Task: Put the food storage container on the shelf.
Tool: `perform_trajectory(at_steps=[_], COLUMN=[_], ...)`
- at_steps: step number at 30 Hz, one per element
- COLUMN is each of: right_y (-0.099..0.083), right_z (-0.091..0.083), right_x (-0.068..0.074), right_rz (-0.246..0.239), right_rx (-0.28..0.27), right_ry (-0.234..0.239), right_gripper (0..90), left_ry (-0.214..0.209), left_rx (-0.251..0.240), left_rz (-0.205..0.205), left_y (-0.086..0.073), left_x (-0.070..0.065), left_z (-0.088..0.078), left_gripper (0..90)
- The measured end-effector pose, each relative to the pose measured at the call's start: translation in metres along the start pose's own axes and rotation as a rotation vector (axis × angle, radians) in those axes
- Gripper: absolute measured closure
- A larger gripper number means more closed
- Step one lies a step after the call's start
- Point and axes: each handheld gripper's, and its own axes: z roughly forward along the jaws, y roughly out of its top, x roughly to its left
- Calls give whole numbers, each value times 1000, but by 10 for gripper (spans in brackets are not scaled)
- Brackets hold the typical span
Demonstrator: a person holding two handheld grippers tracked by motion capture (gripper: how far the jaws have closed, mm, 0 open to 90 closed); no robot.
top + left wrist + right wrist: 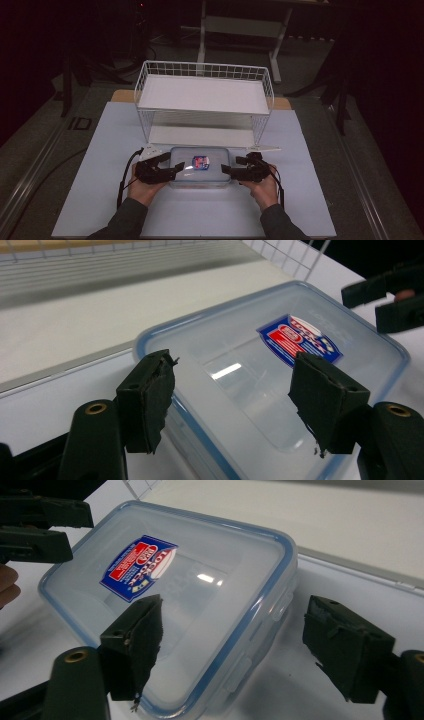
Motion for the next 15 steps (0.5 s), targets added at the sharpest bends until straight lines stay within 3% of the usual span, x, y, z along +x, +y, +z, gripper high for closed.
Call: perform_trajectory(at_steps=[5, 13, 15], right_y=[-2, -5, -6], right_z=[8, 15, 16], right_x=[-3, -13, -15], right_rz=[20, 101, 119], right_rx=[25, 30, 33], right_ry=[15, 95, 113], right_gripper=[199, 171, 168], left_ry=[26, -63, -76], left_rx=[37, 42, 41], left_rz=[-24, -160, -177], left_y=[-4, -8, -9], left_x=[4, 19, 20], left_z=[6, 11, 12], left_gripper=[287, 242, 234])
